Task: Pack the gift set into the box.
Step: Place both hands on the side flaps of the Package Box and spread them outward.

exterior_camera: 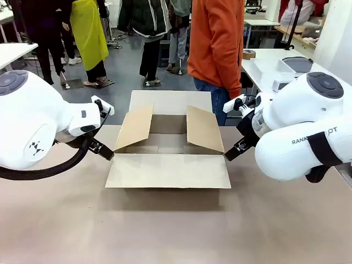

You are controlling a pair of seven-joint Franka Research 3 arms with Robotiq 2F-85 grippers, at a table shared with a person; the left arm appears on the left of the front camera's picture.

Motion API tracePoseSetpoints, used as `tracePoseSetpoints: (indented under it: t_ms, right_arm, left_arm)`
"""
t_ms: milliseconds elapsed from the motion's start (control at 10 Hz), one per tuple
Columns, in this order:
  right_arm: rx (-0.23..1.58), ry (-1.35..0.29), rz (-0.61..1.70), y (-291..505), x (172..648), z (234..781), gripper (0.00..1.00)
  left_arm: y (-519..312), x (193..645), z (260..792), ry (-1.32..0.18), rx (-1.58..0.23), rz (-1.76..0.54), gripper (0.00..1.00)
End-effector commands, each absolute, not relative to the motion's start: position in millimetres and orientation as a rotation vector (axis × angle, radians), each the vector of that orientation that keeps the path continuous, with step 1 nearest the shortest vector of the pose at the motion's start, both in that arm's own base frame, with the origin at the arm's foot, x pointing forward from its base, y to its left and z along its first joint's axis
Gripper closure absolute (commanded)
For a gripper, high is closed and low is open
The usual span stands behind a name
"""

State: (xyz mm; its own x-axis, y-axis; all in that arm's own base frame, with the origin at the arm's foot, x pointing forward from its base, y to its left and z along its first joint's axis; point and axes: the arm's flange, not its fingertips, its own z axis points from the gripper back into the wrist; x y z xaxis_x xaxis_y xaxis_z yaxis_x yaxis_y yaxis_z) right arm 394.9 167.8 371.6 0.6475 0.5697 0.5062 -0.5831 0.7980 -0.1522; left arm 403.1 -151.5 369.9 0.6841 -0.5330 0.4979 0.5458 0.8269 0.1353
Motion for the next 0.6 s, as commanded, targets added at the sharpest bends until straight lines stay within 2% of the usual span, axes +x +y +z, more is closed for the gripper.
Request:
tracePoseSetpoints:
  t_ms: [0,500]
  right_arm:
    - [0.025,-0.567,0.655,167.8,394.9,371.6,0.0]
    - [0.025,-0.567,0.655,167.8,394.9,371.6,0.0]
  left_arm:
    - [-151.5,403.1,370.1,-0.551,-0.025,-0.605,0.0]
    - [-151.5,403.1,370.1,-0.551,-0.025,-0.605,0.0]
